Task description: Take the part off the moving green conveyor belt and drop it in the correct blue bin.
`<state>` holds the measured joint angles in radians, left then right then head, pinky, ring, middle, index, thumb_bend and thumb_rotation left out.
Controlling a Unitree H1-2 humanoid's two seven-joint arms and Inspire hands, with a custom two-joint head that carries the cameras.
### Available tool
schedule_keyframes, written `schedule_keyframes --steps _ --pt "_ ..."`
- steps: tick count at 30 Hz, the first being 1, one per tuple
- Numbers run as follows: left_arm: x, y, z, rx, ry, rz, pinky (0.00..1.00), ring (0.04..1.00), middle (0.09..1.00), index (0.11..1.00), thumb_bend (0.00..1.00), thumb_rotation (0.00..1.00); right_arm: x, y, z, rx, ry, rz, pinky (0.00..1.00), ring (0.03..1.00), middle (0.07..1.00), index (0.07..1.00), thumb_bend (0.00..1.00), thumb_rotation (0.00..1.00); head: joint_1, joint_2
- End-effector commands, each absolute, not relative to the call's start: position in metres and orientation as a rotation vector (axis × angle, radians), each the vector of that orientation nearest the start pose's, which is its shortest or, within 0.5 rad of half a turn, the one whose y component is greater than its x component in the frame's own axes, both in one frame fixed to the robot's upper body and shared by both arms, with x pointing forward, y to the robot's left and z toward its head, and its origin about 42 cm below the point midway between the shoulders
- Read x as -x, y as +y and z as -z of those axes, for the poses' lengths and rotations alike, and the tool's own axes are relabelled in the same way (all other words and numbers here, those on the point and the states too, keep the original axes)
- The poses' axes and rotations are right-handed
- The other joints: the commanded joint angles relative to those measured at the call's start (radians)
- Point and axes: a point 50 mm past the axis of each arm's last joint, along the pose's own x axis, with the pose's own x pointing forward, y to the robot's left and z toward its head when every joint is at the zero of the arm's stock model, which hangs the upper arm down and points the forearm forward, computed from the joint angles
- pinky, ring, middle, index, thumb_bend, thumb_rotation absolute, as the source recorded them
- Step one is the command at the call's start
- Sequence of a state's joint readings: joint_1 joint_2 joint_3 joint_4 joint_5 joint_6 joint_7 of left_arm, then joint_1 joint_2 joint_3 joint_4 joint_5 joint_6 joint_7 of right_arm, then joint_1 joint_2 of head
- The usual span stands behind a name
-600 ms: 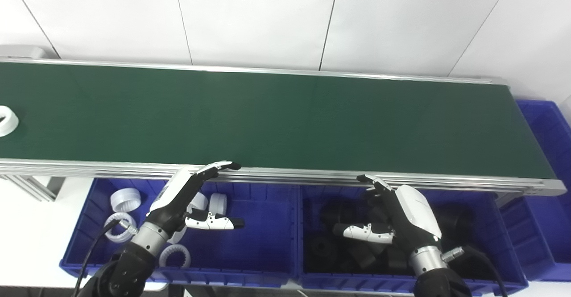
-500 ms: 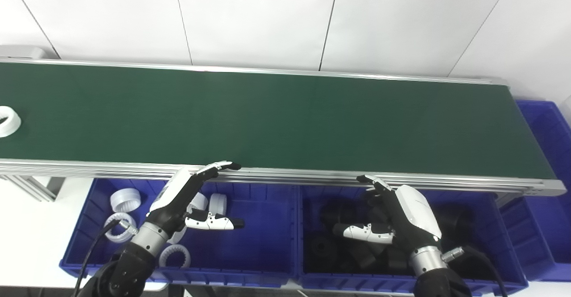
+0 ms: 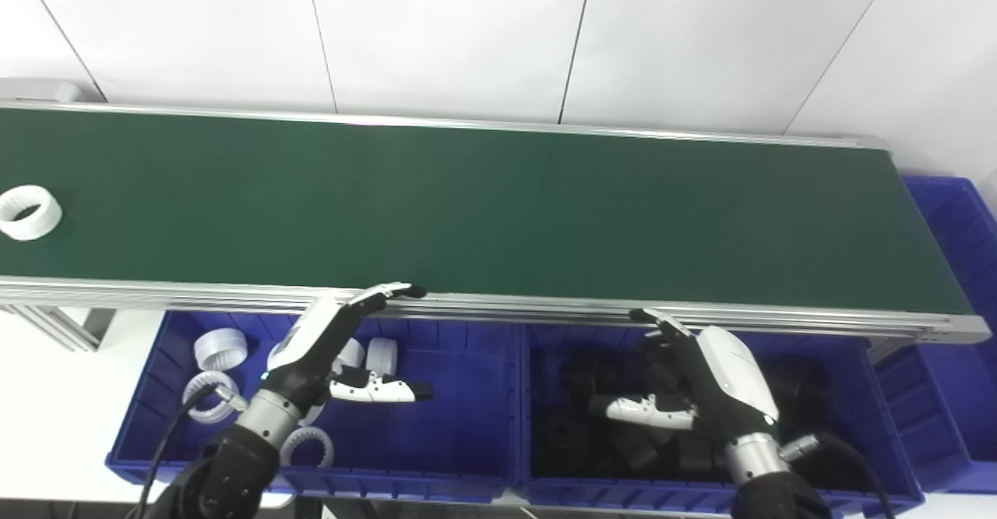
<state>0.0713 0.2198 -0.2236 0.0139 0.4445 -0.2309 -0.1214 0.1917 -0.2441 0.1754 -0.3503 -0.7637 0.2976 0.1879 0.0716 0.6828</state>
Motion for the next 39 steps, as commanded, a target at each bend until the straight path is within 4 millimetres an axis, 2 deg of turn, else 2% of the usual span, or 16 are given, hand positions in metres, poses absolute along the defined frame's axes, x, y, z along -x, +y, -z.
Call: schedule_keyframes --steps 1,2,6,10,19,28,31,39 --pt "-0.247 0.200 -0.084 -0.640 -0.191 0.413 0.84 0.895 0.862 0.811 0.83 0.44 -0.215 -0.255 -0.132 0.966 0.079 -0.131 0.59 0.659 0.686 0.823 0.83 0.41 0.012 -0.006" --pt "-0.246 0.195 -0.082 -0.645 -0.189 0.414 0.84 0.897 0.864 0.813 0.83 0.45 -0.214 -0.258 -0.131 0.968 0.070 -0.129 0.58 0.655 0.681 0.819 0.83 0.39 0.062 -0.031" --pt "-0.243 0.183 -0.076 -0.644 -0.187 0.412 0.87 0.907 0.870 0.820 0.83 0.46 -0.211 -0.265 -0.129 0.962 0.055 -0.122 0.53 0.621 0.668 0.811 0.82 0.32 0.098 -0.059" --pt "-0.243 0.176 -0.072 -0.657 -0.197 0.411 0.89 0.912 0.877 0.826 0.82 0.47 -0.210 -0.265 -0.131 0.965 0.078 -0.123 0.57 0.642 0.677 0.818 0.81 0.30 0.086 -0.072" --pt "-0.243 0.176 -0.065 -0.645 -0.198 0.409 0.91 0.915 0.875 0.822 0.81 0.47 -0.209 -0.263 -0.135 0.964 0.067 -0.124 0.57 0.640 0.672 0.802 0.83 0.25 0.052 -0.091" --pt "-0.241 0.179 -0.060 -0.651 -0.193 0.416 0.90 0.913 0.874 0.821 0.80 0.48 -0.207 -0.259 -0.132 0.965 0.052 -0.128 0.58 0.639 0.664 0.796 0.84 0.19 0.029 -0.149" --pt "-0.241 0.181 -0.058 -0.653 -0.197 0.416 0.91 0.911 0.873 0.821 0.81 0.48 -0.207 -0.257 -0.131 0.962 0.054 -0.126 0.58 0.636 0.661 0.795 0.84 0.17 0.020 -0.154" --pt "-0.241 0.182 -0.054 -0.638 -0.194 0.414 0.94 0.919 0.879 0.824 0.81 0.46 -0.206 -0.255 -0.128 0.963 0.066 -0.122 0.56 0.634 0.669 0.800 0.84 0.18 0.007 -0.163"
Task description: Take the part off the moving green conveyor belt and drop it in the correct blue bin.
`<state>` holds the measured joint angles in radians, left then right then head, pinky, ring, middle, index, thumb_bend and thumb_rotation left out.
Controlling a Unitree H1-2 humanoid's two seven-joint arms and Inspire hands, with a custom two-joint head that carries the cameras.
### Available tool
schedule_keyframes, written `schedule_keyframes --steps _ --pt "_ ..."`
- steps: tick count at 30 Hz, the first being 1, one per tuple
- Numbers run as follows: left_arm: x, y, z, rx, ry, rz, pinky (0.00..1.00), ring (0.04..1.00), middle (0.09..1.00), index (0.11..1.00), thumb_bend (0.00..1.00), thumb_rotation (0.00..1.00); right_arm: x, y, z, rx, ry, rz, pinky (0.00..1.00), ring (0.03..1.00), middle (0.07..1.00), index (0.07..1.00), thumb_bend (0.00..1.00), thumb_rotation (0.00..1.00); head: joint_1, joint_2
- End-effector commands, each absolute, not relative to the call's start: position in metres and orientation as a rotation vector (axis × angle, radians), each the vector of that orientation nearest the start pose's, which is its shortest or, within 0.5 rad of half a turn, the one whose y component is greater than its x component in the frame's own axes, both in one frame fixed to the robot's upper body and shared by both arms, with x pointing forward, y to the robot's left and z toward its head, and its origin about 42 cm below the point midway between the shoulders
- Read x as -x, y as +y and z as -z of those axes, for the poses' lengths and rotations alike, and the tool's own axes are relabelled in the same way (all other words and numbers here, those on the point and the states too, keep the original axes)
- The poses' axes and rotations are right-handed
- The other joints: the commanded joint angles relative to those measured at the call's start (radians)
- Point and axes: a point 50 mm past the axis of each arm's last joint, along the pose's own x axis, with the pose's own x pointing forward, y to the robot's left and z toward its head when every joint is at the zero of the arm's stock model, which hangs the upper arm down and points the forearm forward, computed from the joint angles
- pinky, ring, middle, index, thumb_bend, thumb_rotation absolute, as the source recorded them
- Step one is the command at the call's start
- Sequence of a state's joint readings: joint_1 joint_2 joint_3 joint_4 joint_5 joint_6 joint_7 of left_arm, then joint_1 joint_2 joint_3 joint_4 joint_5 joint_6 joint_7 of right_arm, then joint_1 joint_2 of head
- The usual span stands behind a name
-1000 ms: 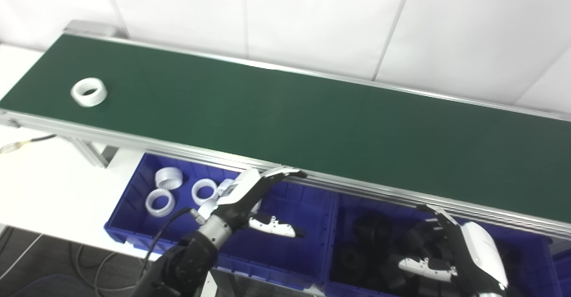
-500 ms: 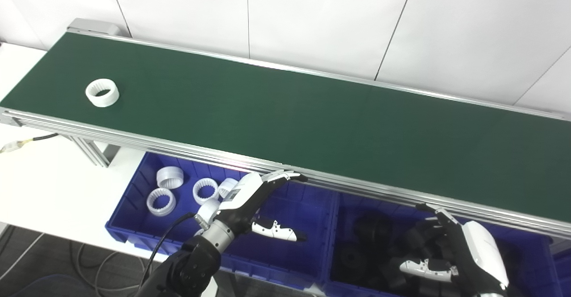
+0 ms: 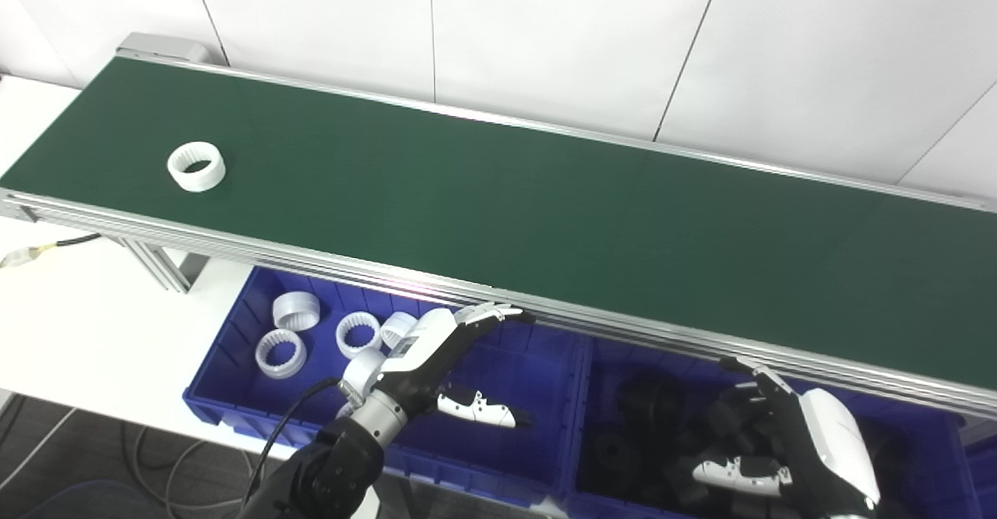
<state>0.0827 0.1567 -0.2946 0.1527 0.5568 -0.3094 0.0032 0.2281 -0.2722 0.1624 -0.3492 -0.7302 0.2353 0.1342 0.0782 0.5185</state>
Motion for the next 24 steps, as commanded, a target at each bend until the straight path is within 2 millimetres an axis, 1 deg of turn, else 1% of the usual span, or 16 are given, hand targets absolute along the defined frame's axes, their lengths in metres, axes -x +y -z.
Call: schedule_keyframes --steps 1,4,9,12,18,22,24 --pt "-0.240 0.182 -0.053 -0.635 -0.194 0.414 0.93 0.919 0.878 0.823 0.81 0.46 -0.206 -0.255 -0.128 0.964 0.069 -0.122 0.57 0.636 0.670 0.800 0.84 0.18 0.001 0.001" --pt "-0.241 0.181 -0.052 -0.633 -0.190 0.414 0.93 0.920 0.877 0.822 0.81 0.45 -0.206 -0.255 -0.127 0.963 0.076 -0.124 0.57 0.638 0.676 0.803 0.83 0.19 0.003 -0.015" --pt "-0.242 0.181 -0.050 -0.643 -0.188 0.416 0.91 0.915 0.876 0.822 0.80 0.45 -0.207 -0.255 -0.124 0.965 0.074 -0.127 0.55 0.634 0.674 0.804 0.83 0.17 0.002 -0.030" --pt "-0.243 0.180 -0.048 -0.642 -0.186 0.417 0.91 0.914 0.877 0.823 0.81 0.45 -0.208 -0.256 -0.122 0.960 0.077 -0.126 0.55 0.636 0.675 0.806 0.83 0.17 0.004 -0.032" --pt "-0.243 0.179 -0.046 -0.639 -0.180 0.418 0.95 0.922 0.880 0.829 0.82 0.46 -0.208 -0.258 -0.119 0.955 0.084 -0.129 0.56 0.646 0.677 0.810 0.82 0.18 0.010 -0.041" --pt "-0.244 0.179 -0.045 -0.651 -0.185 0.419 0.94 0.917 0.878 0.827 0.82 0.47 -0.208 -0.258 -0.117 0.962 0.098 -0.131 0.58 0.657 0.684 0.819 0.81 0.20 0.011 -0.047" --pt "-0.245 0.178 -0.044 -0.652 -0.188 0.419 0.94 0.916 0.877 0.827 0.82 0.47 -0.208 -0.258 -0.117 0.954 0.096 -0.130 0.58 0.657 0.684 0.819 0.81 0.19 0.012 -0.049"
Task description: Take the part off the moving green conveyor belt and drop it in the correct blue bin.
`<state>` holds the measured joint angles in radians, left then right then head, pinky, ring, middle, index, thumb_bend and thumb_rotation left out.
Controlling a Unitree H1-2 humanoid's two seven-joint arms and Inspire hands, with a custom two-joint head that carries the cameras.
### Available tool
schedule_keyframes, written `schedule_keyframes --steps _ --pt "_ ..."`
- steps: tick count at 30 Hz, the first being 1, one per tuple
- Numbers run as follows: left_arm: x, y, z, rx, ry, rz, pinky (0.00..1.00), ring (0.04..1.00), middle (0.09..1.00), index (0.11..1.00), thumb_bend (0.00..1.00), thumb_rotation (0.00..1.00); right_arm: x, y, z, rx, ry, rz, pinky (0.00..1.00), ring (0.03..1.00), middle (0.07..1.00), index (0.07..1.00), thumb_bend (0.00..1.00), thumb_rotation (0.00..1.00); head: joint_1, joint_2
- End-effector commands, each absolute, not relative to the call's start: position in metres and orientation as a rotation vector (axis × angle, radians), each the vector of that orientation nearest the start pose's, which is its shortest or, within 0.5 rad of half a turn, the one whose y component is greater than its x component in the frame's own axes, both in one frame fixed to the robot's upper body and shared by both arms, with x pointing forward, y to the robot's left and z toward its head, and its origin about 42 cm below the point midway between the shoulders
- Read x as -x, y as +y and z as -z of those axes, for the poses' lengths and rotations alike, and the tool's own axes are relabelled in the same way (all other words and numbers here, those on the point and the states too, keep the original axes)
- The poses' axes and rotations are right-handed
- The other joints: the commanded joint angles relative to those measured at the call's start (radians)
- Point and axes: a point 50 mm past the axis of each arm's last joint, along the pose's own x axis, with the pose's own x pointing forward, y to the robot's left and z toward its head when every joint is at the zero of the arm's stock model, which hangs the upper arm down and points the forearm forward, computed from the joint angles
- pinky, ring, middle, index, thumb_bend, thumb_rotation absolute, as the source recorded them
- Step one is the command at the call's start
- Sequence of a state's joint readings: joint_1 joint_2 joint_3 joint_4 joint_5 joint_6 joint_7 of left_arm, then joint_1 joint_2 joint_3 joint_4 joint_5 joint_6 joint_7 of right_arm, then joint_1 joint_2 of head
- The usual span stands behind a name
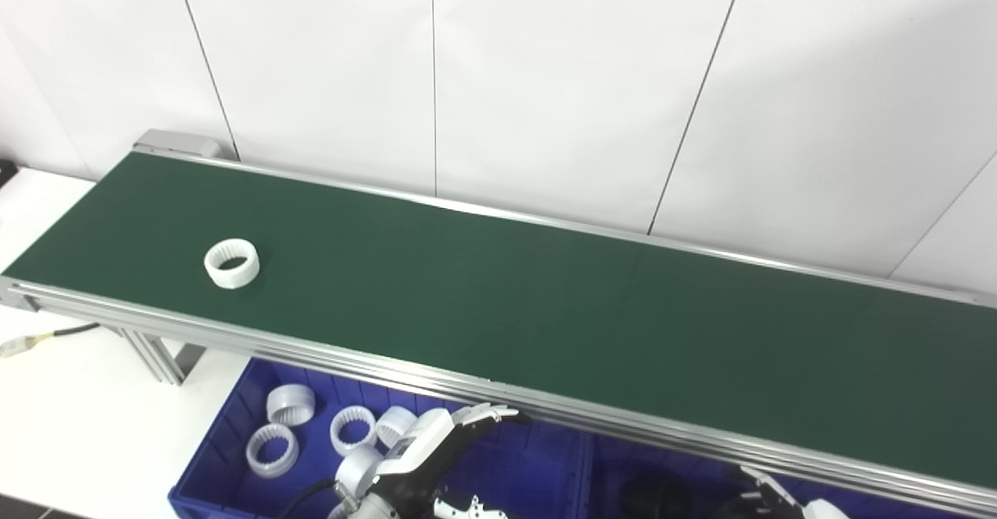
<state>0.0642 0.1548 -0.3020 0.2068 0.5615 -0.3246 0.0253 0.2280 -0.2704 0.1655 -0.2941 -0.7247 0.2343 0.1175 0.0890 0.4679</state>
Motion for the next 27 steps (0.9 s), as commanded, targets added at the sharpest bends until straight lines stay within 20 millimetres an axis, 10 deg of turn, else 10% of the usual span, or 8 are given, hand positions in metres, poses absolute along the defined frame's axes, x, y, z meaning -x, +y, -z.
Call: schedule_keyframes --steps 1,13,27 --pt "-0.245 0.178 -0.044 -0.655 -0.187 0.419 0.94 0.917 0.876 0.827 0.82 0.47 -0.208 -0.259 -0.116 0.955 0.095 -0.129 0.57 0.656 0.684 0.817 0.82 0.18 0.001 0.001" --pt "-0.244 0.174 -0.052 -0.623 -0.258 0.329 0.72 0.809 0.864 0.881 0.83 0.44 -0.210 -0.261 -0.114 0.956 0.108 -0.129 0.59 0.666 0.690 0.819 0.81 0.21 0.017 -0.005" --pt "-0.270 0.176 -0.119 -0.580 -0.501 0.105 0.76 0.826 0.865 0.868 0.80 0.47 -0.215 -0.261 -0.108 0.947 0.100 -0.130 0.58 0.661 0.695 0.826 0.80 0.21 0.015 -0.013"
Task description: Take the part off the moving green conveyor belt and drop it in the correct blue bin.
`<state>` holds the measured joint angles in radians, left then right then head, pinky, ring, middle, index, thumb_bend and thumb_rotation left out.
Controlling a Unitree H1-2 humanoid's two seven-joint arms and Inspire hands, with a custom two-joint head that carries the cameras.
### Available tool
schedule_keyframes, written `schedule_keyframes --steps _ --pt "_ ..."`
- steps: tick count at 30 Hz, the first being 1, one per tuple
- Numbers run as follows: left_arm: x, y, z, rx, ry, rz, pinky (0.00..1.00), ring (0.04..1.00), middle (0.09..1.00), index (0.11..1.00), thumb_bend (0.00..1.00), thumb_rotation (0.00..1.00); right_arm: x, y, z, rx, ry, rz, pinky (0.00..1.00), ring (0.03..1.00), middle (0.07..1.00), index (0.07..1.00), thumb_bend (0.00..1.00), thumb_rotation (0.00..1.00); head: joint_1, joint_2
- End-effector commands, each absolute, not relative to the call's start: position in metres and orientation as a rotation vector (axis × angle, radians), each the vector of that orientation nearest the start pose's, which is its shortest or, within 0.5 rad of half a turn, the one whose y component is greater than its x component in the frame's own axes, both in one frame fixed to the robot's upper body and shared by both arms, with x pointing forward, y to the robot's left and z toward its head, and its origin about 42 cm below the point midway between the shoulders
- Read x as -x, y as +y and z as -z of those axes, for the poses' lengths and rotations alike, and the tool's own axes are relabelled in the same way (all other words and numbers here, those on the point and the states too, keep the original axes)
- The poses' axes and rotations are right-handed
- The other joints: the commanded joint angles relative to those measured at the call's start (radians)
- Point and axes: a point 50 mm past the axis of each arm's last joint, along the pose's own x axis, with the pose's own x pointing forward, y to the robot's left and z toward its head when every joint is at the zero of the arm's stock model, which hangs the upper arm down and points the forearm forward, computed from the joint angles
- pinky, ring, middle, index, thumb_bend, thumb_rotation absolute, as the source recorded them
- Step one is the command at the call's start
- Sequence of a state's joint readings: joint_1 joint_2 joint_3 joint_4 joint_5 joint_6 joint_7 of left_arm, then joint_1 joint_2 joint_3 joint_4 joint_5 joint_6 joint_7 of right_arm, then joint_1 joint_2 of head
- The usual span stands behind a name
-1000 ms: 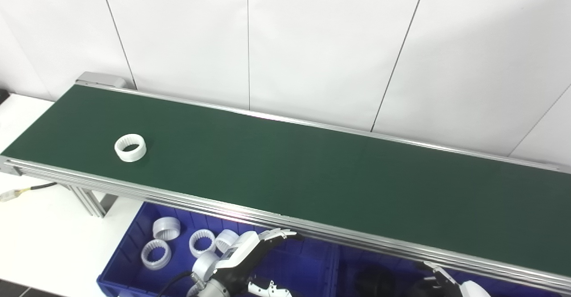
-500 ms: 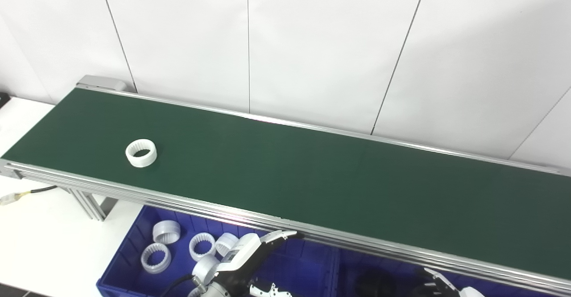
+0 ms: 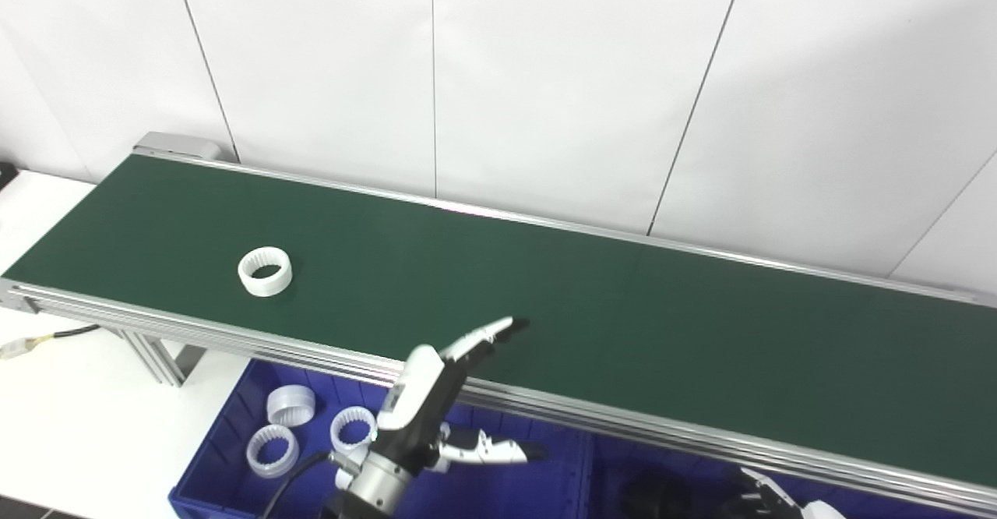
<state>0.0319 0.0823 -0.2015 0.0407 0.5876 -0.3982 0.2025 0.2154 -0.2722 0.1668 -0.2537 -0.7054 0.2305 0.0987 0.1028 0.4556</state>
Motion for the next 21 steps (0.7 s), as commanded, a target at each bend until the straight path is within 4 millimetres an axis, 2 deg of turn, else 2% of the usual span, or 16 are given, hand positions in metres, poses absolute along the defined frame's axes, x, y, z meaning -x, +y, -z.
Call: schedule_keyframes --steps 1,8,12,17,21 --pt "-0.272 0.177 -0.121 -0.588 -0.502 0.096 0.77 0.825 0.866 0.869 0.80 0.47 -0.215 -0.261 -0.108 0.945 0.096 -0.131 0.57 0.659 0.694 0.825 0.80 0.21 0.001 -0.001" --pt "-0.292 0.188 -0.130 -0.684 -0.463 0.027 0.75 0.812 0.872 0.880 0.80 0.52 -0.218 -0.262 -0.106 0.945 0.107 -0.130 0.58 0.660 0.695 0.827 0.80 0.20 0.007 -0.005" --pt "-0.312 0.198 -0.126 -0.736 -0.411 -0.020 0.75 0.822 0.887 0.888 0.80 0.54 -0.220 -0.263 -0.104 0.945 0.107 -0.131 0.59 0.666 0.697 0.828 0.80 0.21 0.004 -0.007" --pt "-0.337 0.209 -0.122 -0.759 -0.386 -0.085 0.76 0.841 0.898 0.892 0.80 0.51 -0.221 -0.264 -0.102 0.948 0.099 -0.127 0.59 0.660 0.692 0.825 0.80 0.20 0.003 -0.011" --pt "-0.351 0.215 -0.124 -0.834 -0.348 -0.120 0.75 0.839 0.915 0.909 0.81 0.54 -0.222 -0.265 -0.102 0.950 0.103 -0.128 0.58 0.660 0.691 0.825 0.80 0.20 0.007 -0.012"
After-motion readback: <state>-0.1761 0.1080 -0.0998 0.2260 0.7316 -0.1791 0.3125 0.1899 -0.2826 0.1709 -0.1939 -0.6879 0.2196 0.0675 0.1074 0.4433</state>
